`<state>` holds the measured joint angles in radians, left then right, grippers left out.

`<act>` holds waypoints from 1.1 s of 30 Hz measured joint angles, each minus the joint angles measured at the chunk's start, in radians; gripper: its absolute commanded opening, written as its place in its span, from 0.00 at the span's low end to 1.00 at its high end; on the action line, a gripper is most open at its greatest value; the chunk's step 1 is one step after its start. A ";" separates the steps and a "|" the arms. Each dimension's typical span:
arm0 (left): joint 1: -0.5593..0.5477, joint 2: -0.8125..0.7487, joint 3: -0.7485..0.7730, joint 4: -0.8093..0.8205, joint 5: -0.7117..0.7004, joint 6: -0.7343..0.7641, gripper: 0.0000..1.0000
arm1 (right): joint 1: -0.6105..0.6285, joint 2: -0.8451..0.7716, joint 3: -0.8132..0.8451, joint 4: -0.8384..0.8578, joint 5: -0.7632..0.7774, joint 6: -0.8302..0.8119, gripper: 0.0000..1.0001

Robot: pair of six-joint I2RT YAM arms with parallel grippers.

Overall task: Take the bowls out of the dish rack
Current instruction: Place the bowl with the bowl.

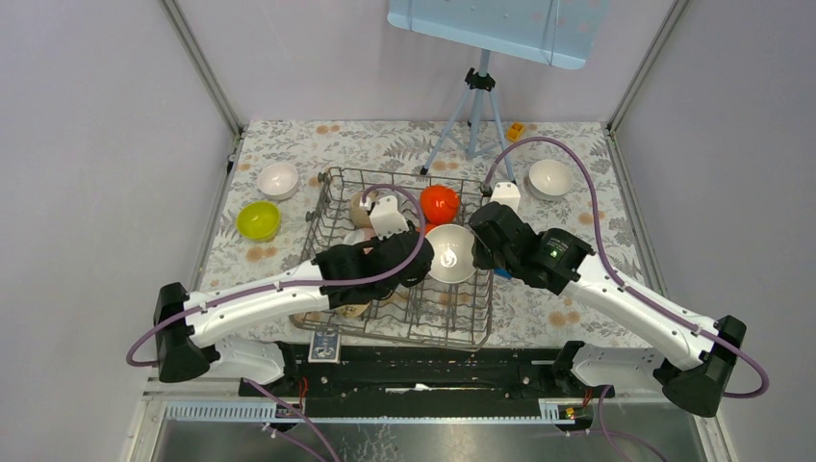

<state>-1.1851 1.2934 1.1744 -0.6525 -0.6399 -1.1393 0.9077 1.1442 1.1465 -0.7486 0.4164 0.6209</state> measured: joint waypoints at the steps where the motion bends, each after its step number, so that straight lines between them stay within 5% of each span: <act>1: 0.001 0.004 0.002 -0.003 0.000 0.000 0.22 | 0.000 0.000 0.000 0.000 0.000 0.001 0.00; 5: 0.001 0.014 0.009 -0.006 0.003 0.005 0.00 | 0.000 0.000 0.000 0.002 -0.005 0.002 0.00; 12: 0.003 0.034 0.010 -0.022 0.000 0.024 0.00 | 0.001 0.000 0.000 0.018 -0.022 -0.018 0.02; 25: 0.048 0.034 0.009 0.014 0.077 0.096 0.00 | -0.005 0.000 0.000 0.035 -0.045 -0.046 0.38; 33: 0.050 0.037 0.009 0.055 0.119 0.101 0.00 | -0.005 0.001 0.001 0.034 -0.061 -0.066 0.50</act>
<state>-1.1347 1.3308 1.1835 -0.5976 -0.5209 -1.0382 0.9024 1.1454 1.1473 -0.7147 0.3557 0.5549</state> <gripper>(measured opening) 0.035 0.478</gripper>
